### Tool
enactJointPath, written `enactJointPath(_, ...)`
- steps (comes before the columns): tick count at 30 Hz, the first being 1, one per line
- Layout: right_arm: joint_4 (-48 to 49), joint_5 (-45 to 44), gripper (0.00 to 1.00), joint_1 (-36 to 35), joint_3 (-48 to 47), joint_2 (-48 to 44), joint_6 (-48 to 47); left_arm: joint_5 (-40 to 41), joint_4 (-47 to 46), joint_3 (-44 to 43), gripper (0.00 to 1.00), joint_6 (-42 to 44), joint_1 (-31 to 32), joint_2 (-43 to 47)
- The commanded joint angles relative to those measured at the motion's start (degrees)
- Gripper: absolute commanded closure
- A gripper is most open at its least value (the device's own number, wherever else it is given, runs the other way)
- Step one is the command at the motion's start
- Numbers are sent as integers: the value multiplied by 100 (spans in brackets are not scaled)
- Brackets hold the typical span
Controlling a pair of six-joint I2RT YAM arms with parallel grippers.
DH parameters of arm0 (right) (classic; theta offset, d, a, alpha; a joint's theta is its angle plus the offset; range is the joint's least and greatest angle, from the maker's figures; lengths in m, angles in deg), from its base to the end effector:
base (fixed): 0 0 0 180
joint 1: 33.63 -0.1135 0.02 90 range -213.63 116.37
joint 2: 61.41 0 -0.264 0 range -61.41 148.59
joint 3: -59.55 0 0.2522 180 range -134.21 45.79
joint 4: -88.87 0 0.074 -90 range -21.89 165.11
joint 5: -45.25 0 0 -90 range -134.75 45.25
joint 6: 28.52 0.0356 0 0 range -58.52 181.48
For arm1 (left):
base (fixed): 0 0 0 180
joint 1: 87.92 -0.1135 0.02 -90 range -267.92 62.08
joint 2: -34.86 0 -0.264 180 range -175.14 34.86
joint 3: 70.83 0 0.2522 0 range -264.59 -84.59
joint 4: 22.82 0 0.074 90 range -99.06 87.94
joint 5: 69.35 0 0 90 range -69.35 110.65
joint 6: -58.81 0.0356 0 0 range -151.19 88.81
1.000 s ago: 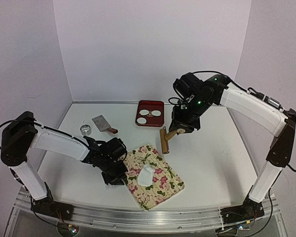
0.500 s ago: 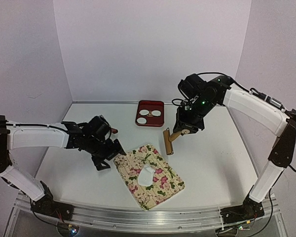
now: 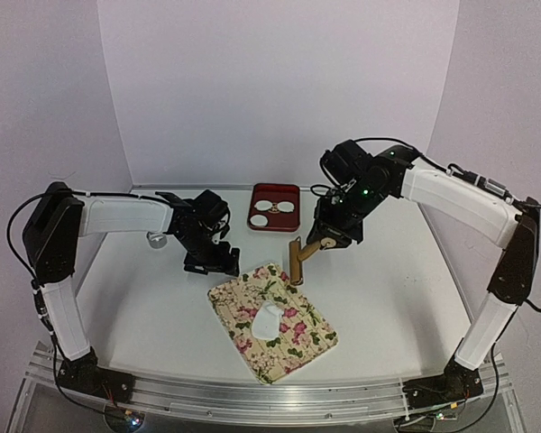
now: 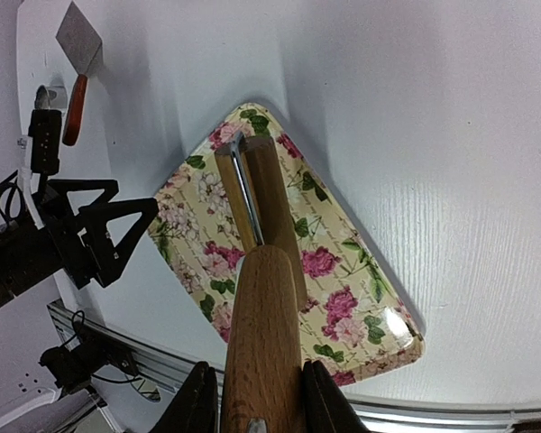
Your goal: Roll out the dumpling wrappers from the dough
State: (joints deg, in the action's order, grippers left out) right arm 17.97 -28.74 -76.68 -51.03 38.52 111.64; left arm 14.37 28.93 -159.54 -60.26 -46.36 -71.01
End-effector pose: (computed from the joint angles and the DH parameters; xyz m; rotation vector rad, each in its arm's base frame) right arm 0.2615 0.2578 0.3262 0.0709 2.8691 0.8306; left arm 0.2762 -0.2500 0.1910 0.3415 2.8516 -0.4376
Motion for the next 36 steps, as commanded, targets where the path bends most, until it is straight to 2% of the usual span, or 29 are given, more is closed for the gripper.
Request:
enactJointPath(1,420,6,100,-35,257,-312,569,67,196,-448,13,1016,4,-201)
enactJointPath(5,487,-64,100,-84,384,-374,770,-391,13,-378,19,1359,4,-379)
enactJointPath(11,527,-102,100,-146,291,-275,854,-478,-78,-316,37,1642,9,-531)
enactJointPath(19,537,17,100,-210,67,-19,768,-391,-178,-343,45,1862,10,-761)
enactJointPath(25,536,95,100,-210,-29,87,689,-377,-274,-317,55,1878,11,-840)
enactJointPath(29,532,154,100,-216,-23,116,628,-345,-352,-231,65,1842,32,-804)
enactJointPath(36,529,294,100,-212,-6,140,442,-216,-525,228,74,1540,284,-556)
